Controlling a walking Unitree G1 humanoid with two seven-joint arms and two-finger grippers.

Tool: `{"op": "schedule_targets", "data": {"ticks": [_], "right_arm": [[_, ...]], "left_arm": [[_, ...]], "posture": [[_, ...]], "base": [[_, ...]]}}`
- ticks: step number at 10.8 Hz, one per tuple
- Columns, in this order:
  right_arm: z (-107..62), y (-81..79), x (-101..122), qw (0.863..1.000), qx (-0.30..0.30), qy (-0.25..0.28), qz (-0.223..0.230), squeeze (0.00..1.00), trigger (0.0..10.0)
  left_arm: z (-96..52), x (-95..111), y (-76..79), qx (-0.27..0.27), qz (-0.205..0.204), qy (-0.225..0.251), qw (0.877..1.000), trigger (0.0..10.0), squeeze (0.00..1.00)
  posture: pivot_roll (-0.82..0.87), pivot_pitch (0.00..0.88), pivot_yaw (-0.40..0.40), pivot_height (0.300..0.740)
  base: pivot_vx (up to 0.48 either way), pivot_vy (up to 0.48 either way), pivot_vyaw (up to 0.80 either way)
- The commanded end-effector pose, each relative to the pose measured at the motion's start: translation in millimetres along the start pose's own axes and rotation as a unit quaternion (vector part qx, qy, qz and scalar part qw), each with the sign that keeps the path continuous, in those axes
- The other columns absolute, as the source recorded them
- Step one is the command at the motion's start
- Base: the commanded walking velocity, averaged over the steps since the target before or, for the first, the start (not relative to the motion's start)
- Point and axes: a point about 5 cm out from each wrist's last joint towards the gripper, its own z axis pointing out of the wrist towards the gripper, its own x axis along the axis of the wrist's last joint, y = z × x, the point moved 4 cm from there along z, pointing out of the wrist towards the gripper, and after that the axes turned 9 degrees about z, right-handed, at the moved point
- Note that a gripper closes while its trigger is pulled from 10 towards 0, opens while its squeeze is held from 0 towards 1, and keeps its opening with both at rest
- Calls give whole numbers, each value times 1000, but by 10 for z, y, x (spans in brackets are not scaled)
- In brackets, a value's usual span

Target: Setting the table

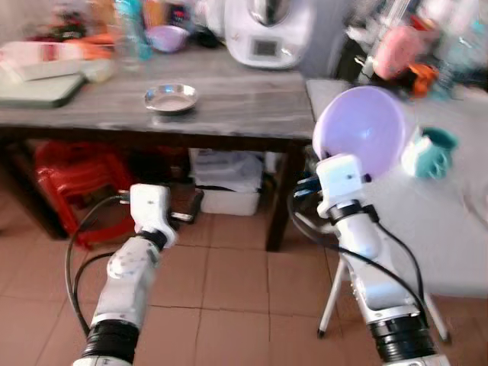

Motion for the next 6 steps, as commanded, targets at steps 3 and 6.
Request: {"op": "schedule_targets", "data": {"ticks": [3,6], "right_arm": [[-9,104,25,1000,-18,4,4,0,10000],[-14,83,7,1000,-15,2,5,0,10000]], "left_arm": [[20,-1,91,-19,6,0,1000,10000,0],[20,-14,109,-20,6,-1,1000,10000,0]], "posture": [[-16,24,-2,740],[-8,20,-2,740]], "base": [[0,414,0],[0,415,0]]}}
